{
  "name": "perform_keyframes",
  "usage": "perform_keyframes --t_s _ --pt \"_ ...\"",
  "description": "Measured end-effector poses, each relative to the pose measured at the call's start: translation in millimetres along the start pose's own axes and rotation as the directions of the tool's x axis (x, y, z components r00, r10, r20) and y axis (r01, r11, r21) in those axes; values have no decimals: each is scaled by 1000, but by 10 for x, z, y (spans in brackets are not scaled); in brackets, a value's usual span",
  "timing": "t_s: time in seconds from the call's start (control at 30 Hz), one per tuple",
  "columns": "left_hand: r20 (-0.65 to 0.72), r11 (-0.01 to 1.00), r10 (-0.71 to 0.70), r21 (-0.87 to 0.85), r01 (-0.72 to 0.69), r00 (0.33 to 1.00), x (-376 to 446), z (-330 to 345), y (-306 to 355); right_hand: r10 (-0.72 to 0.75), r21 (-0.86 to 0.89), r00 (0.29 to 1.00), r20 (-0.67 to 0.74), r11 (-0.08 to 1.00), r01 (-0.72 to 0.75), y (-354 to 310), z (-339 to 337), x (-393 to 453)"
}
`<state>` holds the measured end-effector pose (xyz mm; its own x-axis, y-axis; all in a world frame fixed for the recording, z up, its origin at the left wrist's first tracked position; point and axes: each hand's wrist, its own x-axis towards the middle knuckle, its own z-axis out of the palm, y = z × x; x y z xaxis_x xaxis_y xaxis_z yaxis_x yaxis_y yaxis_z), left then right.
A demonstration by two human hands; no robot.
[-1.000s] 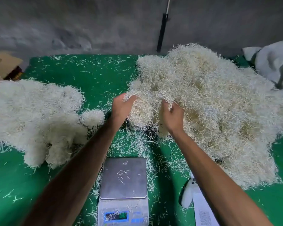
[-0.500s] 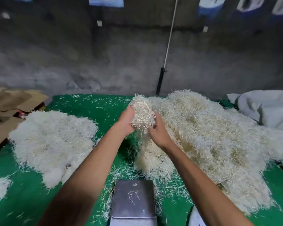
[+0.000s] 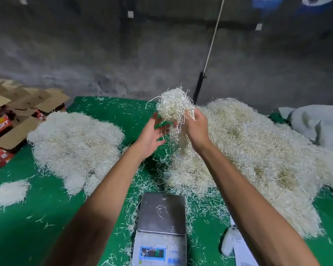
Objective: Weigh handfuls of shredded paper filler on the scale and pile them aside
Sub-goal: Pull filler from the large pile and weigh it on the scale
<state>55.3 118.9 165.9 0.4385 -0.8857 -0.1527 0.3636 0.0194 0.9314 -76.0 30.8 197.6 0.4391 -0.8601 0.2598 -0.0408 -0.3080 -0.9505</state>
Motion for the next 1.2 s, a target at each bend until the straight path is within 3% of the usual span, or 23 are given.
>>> perform_keyframes --t_s 0.07,0.13,0.23,0.37,0.43,0.5,0.57,0.7,0.77,0.83,1.0,1.07,1.13,1.2 --pt "123 995 -67 82 57 990 -48 53 -118 39 28 999 39 999 -40 -20 48 60" --pt "162 982 -102 172 73 982 -85 110 -256 76 42 996 47 996 -78 -28 66 43" --pt "147 953 -96 300 49 984 -143 102 -468 60 74 998 -4 995 -59 3 -4 42" --pt "51 778 -35 628 -5 998 -137 -103 -726 116 154 993 -27 982 -111 -12 -144 171" --pt "-100 849 -44 521 90 994 -53 -210 -805 162 224 985 -52 964 -146 -41 -207 213" --pt "-220 949 -104 271 163 970 -1 -282 -775 218 354 976 -27 915 -195 -69 -271 214" --pt "-198 970 -159 150 190 967 37 -282 -751 232 434 972 18 874 -217 -83 -277 203" --pt "50 938 -200 298 176 979 68 -12 -817 240 398 967 89 881 -256 -129 -94 139" --pt "39 838 -219 520 167 975 68 159 -916 219 364 970 100 900 -241 -158 -12 130" --pt "-8 765 -189 626 152 982 89 284 -1012 237 389 966 101 885 -258 -181 5 138" --pt "-68 757 -162 631 168 985 65 359 -1006 219 559 961 171 781 -278 -196 -2 199" --pt "-69 791 -146 591 158 987 89 359 -1046 218 547 959 184 788 -284 -184 -37 214" --pt "-129 839 -113 519 164 985 79 308 -1017 284 458 954 91 839 -294 -113 -93 236" --pt "-196 946 -123 274 175 973 101 191 -908 317 357 948 -25 888 -288 -14 -162 207"
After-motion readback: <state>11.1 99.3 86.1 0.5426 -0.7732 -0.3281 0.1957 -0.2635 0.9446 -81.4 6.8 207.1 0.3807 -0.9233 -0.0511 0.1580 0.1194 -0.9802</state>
